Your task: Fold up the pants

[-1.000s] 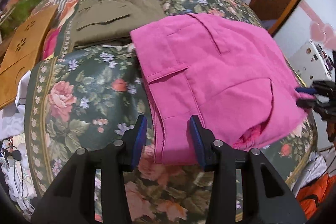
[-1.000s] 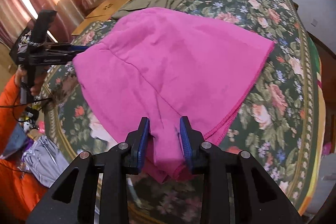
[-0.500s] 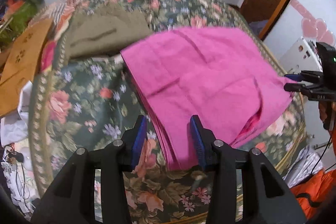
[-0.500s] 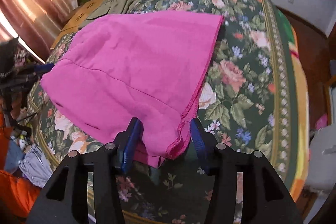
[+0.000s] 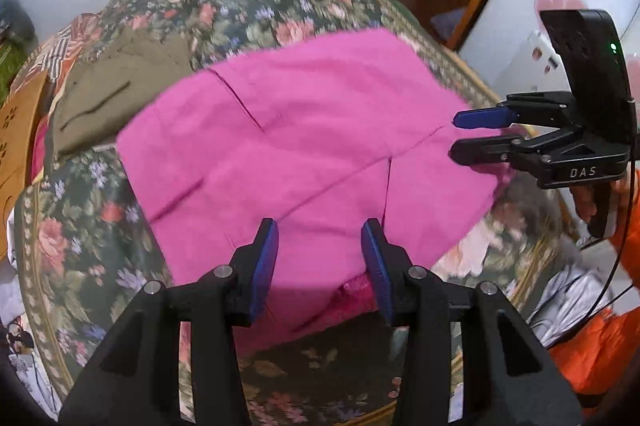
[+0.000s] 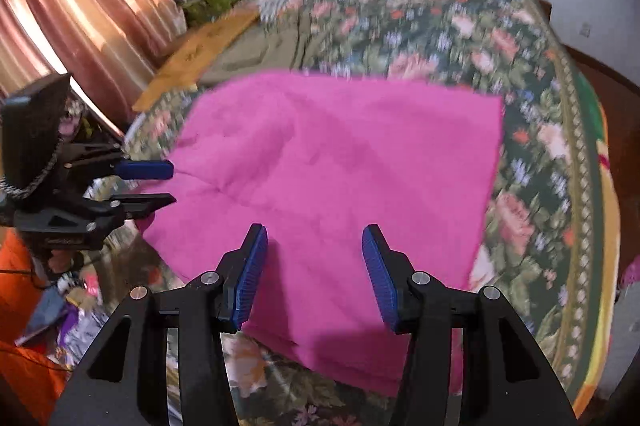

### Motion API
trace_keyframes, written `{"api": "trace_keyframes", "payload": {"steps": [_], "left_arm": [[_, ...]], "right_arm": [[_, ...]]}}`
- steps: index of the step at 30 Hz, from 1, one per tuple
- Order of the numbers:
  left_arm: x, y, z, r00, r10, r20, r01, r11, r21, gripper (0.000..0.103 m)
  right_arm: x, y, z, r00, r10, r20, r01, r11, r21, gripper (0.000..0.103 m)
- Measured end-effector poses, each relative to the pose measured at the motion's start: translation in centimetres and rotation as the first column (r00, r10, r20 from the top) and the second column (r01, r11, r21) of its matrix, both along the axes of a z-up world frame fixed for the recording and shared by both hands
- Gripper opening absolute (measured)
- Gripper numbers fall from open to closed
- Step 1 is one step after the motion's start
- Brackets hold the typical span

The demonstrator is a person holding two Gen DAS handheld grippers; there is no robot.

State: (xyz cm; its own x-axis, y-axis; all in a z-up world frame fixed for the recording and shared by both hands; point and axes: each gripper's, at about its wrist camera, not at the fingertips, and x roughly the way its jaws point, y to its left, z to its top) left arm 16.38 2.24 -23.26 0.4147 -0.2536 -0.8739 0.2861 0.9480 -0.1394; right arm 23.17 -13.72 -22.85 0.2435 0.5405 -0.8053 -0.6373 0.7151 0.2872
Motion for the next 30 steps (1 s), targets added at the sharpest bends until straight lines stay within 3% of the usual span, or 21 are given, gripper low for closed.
{"api": "trace_keyframes", "payload": {"steps": [2, 7, 12, 18, 25, 30], "left_arm": [[-0.7, -0.2, -0.2, 0.999, -0.002, 0.033, 0.002, 1.000, 0.021, 0.045], [-0.8, 0.8, 0.5, 0.999, 0.013, 0.035, -0.013, 1.000, 0.007, 0.048], [0.9, 3.9, 3.0, 0.990, 0.108, 0.091, -0.108, 0.994, -0.005, 0.053], [4.8, 8.4, 4.4, 0.959, 0.240, 0.148, -0.245, 0.969, 0.019, 0.056], [10.0, 13.5, 1.8, 0.924, 0.379, 0.052, -0.376, 0.925, -0.053, 0.056], [12.3, 15.2, -1.6, 0.907, 0.411, -0.088, -0.420, 0.898, -0.131, 0.056]], "right_arm": [[-0.7, -0.2, -1.1, 1.000, 0.016, -0.013, -0.017, 1.000, -0.018, 0.046], [-1.1, -1.4, -0.4, 1.000, 0.022, -0.015, -0.023, 0.999, -0.037, 0.046], [0.3, -3.1, 1.3, 1.000, -0.028, 0.014, 0.029, 1.000, -0.012, 0.046], [3.8, -4.8, 3.3, 0.989, -0.125, 0.080, 0.123, 0.992, 0.030, 0.048], [9.1, -5.8, 3.2, 0.973, -0.212, 0.095, 0.210, 0.977, 0.038, 0.048], [12.7, -6.0, 1.8, 0.965, -0.255, 0.055, 0.253, 0.967, 0.039, 0.048]]}}
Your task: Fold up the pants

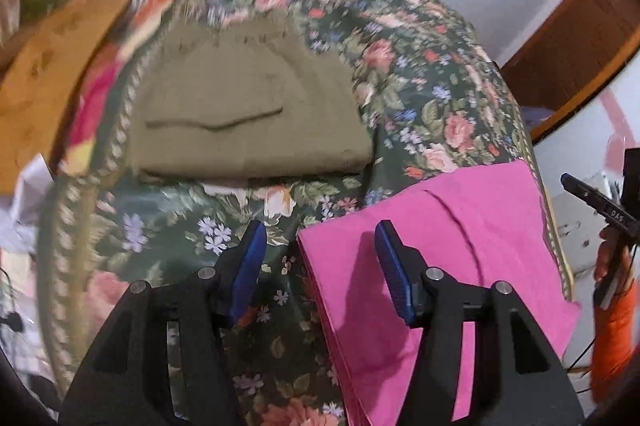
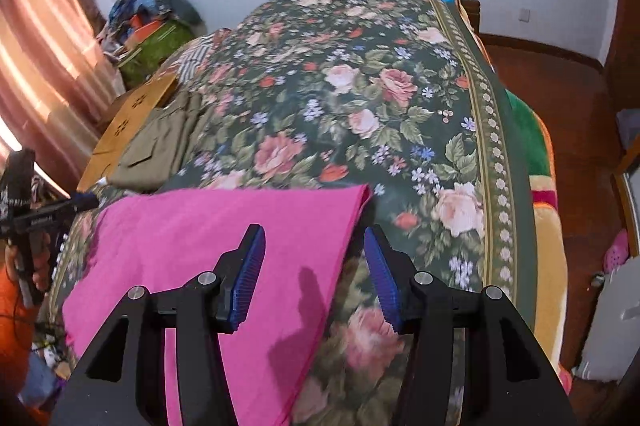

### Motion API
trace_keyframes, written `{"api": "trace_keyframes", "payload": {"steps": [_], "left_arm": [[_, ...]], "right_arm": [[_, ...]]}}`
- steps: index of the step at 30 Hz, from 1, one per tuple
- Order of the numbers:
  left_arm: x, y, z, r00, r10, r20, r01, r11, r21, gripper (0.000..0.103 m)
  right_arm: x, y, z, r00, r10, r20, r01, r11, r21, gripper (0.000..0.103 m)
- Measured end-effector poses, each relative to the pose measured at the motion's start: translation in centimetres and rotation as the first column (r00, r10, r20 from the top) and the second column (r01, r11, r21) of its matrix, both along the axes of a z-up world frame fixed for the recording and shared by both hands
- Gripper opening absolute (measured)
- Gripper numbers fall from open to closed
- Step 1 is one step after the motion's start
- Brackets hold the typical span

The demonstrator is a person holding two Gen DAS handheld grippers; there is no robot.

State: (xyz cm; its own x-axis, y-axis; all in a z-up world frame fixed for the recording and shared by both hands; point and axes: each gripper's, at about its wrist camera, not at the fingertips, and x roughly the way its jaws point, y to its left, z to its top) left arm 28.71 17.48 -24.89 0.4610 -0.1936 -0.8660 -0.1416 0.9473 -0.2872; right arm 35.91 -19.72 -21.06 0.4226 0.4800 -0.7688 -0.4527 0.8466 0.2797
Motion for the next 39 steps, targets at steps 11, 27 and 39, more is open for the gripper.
{"api": "trace_keyframes", "payload": {"steps": [11, 27, 39], "left_arm": [[0.8, 0.7, -3.8, 0.997, -0.007, -0.071, -0.003, 0.990, -0.138, 0.056], [0.9, 0.0, -2.9, 1.000, -0.013, -0.012, 0.012, 0.992, -0.122, 0.013], [0.3, 1.2, -1.9, 0.997, 0.069, 0.031, -0.068, 0.997, -0.026, 0.012]], "right_arm": [[5.2, 1.5, -5.7, 0.990, -0.001, -0.142, 0.005, 1.000, 0.028, 0.048], [5.6, 2.4, -5.4, 0.998, 0.023, -0.056, -0.019, 0.997, 0.074, 0.005], [5.4, 1.9, -3.3, 0.999, -0.010, 0.048, 0.007, 0.998, 0.066, 0.003]]}}
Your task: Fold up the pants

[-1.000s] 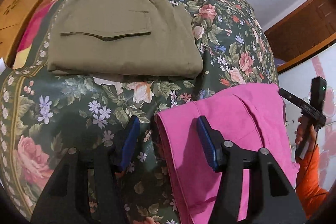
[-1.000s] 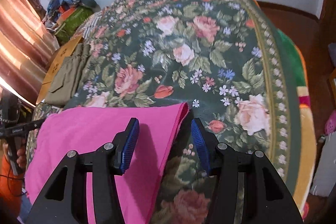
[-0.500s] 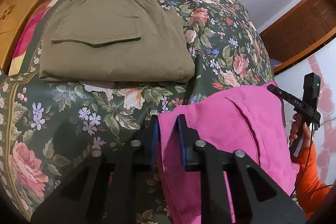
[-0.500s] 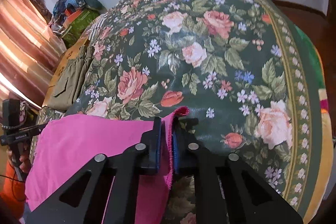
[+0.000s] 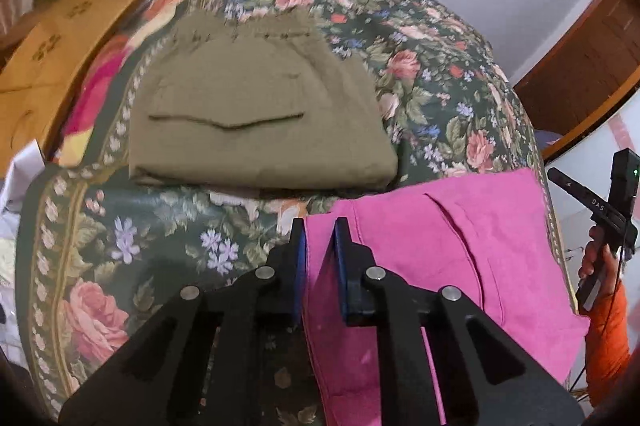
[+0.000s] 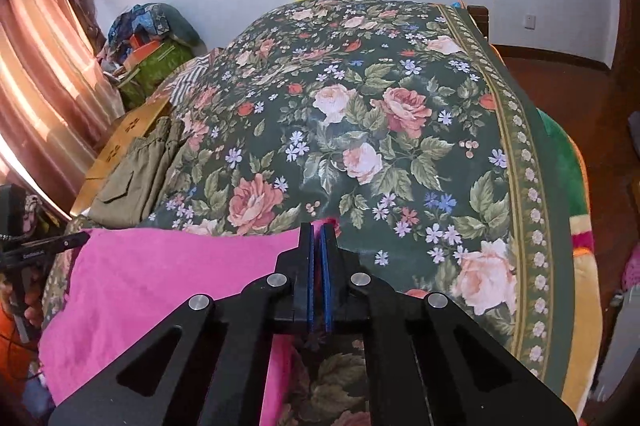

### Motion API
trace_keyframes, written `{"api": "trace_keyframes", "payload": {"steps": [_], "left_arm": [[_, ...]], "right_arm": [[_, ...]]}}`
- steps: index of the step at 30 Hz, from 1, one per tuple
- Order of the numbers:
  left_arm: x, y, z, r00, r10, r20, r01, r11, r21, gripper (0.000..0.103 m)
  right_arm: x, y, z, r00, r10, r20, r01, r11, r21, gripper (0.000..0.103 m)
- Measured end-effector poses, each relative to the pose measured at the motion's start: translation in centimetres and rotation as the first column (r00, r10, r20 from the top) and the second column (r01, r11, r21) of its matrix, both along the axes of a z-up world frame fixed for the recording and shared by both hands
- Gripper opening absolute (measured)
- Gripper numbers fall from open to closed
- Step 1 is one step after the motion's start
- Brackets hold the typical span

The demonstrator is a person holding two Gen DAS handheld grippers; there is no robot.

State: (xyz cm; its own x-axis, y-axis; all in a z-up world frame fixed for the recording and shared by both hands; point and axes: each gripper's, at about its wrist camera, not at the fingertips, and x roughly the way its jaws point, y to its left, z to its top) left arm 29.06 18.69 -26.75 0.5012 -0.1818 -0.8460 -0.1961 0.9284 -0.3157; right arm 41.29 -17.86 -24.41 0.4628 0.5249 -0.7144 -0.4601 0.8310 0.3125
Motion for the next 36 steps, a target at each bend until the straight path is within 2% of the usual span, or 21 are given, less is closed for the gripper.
{"api": "trace_keyframes", "payload": {"steps": [2, 4, 6, 7, 8, 11, 14, 20, 23, 26, 28, 31, 33, 36], "left_arm": [[0.0, 0.5, -0.7, 1.000, -0.010, -0.020, 0.009, 0.998, -0.055, 0.013], [-0.1, 0.7, -0.8, 1.000, -0.011, -0.025, 0.009, 0.997, -0.077, 0.013], [0.0, 0.8, -0.9, 0.999, -0.014, -0.029, 0.012, 0.997, -0.082, 0.017], [0.1, 0.9, -0.9, 0.999, -0.013, -0.031, 0.011, 0.997, -0.083, 0.021], [0.3, 1.0, -0.9, 0.999, -0.012, -0.032, 0.009, 0.997, -0.080, 0.022], [0.5, 0.7, -1.1, 0.999, -0.012, -0.043, 0.009, 0.998, -0.061, 0.025], [0.6, 0.5, -1.2, 0.999, -0.003, -0.052, 0.002, 1.000, -0.027, 0.032], [-1.3, 0.9, 0.1, 0.999, 0.025, -0.048, -0.025, 1.000, -0.004, 0.046], [-2.8, 0.3, 1.6, 0.999, 0.019, -0.028, -0.017, 0.998, 0.059, 0.049], [-5.0, -0.9, 3.6, 1.000, -0.002, 0.005, 0.001, 0.994, 0.109, 0.057], [-6.4, -2.0, 4.6, 1.000, -0.018, 0.018, 0.015, 0.991, 0.135, 0.068], [-8.3, -3.5, 5.8, 0.999, -0.029, 0.021, 0.025, 0.984, 0.179, 0.082], [-9.4, -4.0, 6.0, 0.999, -0.033, 0.024, 0.029, 0.986, 0.161, 0.084], [-11.7, -4.5, 5.8, 1.000, -0.011, 0.003, 0.011, 0.997, 0.078, 0.084]], "right_arm": [[0.2, -0.3, -0.1, 1.000, -0.008, -0.014, 0.008, 1.000, 0.015, 0.003], [0.4, -0.5, -0.3, 0.999, -0.006, -0.050, 0.007, 1.000, 0.024, 0.006], [0.7, -0.8, -0.7, 0.996, -0.011, -0.092, 0.014, 0.999, 0.037, 0.021], [0.8, -0.9, -0.8, 0.994, -0.008, -0.108, 0.013, 0.999, 0.044, 0.037], [0.8, -0.9, -0.9, 0.994, -0.010, -0.112, 0.015, 0.999, 0.047, 0.048], [0.5, -0.3, -1.1, 0.994, 0.011, -0.109, -0.006, 0.999, 0.040, 0.049], [0.6, 0.8, -2.1, 0.990, 0.023, -0.139, -0.022, 1.000, 0.006, 0.049], [-0.7, 2.6, -3.3, 0.990, 0.055, -0.127, -0.075, 0.985, -0.155, 0.049], [-1.6, 2.1, -2.2, 0.994, 0.036, -0.099, -0.055, 0.980, -0.194, 0.049], [-3.0, 1.3, -0.4, 0.997, 0.029, -0.065, -0.040, 0.982, -0.182, 0.049], [-4.4, 1.0, 1.2, 0.999, 0.041, -0.035, -0.046, 0.985, -0.167, 0.050], [-7.2, 1.3, 3.0, 0.996, 0.092, 0.000, -0.091, 0.985, -0.149, 0.059], [-9.4, 2.0, 3.7, 0.991, 0.134, 0.012, -0.131, 0.979, -0.156, 0.060], [-12.8, 2.9, 3.6, 0.982, 0.188, 0.014, -0.183, 0.971, -0.152, 0.060]]}}
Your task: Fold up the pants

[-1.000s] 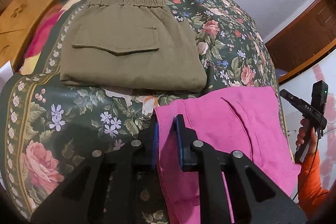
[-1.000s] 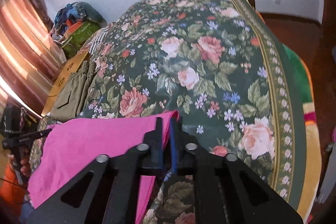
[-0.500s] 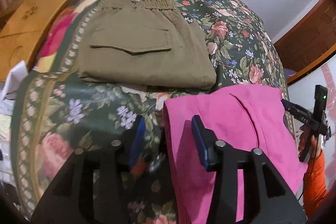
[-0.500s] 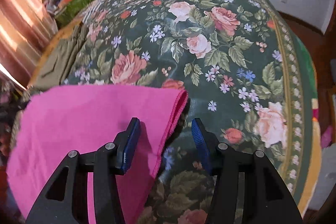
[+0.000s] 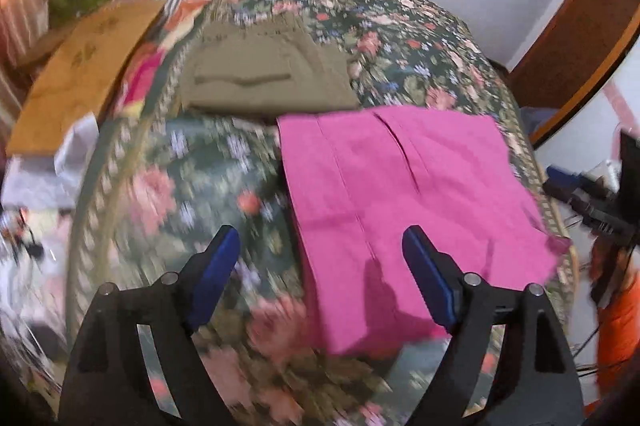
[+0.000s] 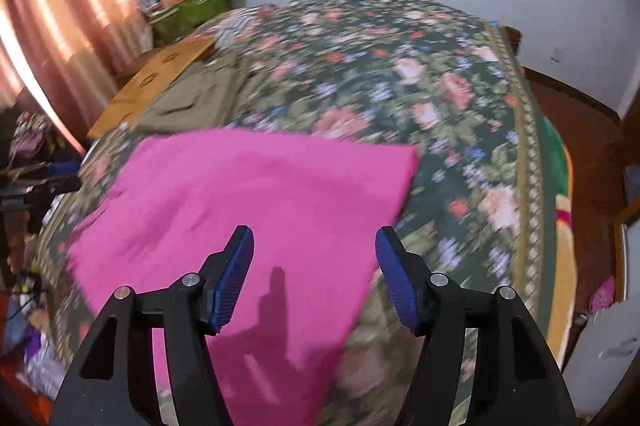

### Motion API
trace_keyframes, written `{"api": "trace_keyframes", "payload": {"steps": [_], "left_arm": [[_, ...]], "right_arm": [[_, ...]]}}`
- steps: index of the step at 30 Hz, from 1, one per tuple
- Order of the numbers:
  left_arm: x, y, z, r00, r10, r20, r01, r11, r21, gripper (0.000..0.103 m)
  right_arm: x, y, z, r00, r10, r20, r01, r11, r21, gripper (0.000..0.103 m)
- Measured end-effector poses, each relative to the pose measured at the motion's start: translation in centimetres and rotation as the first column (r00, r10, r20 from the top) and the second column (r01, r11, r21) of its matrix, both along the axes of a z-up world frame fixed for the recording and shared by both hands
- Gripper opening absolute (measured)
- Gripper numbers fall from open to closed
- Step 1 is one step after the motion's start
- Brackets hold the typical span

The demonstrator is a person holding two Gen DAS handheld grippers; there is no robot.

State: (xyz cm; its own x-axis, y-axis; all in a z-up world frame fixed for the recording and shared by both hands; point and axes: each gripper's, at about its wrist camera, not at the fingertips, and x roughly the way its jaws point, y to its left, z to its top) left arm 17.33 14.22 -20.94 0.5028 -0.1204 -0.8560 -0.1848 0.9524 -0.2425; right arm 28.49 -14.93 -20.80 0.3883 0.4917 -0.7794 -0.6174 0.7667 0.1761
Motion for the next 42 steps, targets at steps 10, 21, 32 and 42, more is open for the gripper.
{"api": "trace_keyframes", "payload": {"steps": [10, 21, 32, 42], "left_arm": [[-5.2, -1.7, -3.4, 0.994, 0.065, -0.089, -0.082, 0.976, -0.203, 0.084], [-4.8, -3.8, -5.0, 0.999, 0.028, -0.030, -0.037, 0.925, -0.377, 0.088], [-4.8, -1.8, -5.8, 0.996, 0.084, 0.001, -0.069, 0.828, -0.556, 0.092], [-2.2, -1.4, -6.7, 0.985, 0.164, -0.059, -0.173, 0.874, -0.455, 0.092]], "right_arm": [[-4.4, 0.7, -3.6, 0.996, 0.058, -0.061, -0.058, 0.998, 0.003, 0.060], [-5.5, -0.2, -3.9, 0.997, 0.039, -0.070, -0.037, 0.999, 0.027, 0.061], [-5.4, -0.1, -4.1, 0.996, 0.047, -0.071, -0.044, 0.998, 0.035, 0.063], [-5.4, -0.1, -4.1, 0.996, 0.051, -0.069, -0.049, 0.998, 0.038, 0.064]]}}
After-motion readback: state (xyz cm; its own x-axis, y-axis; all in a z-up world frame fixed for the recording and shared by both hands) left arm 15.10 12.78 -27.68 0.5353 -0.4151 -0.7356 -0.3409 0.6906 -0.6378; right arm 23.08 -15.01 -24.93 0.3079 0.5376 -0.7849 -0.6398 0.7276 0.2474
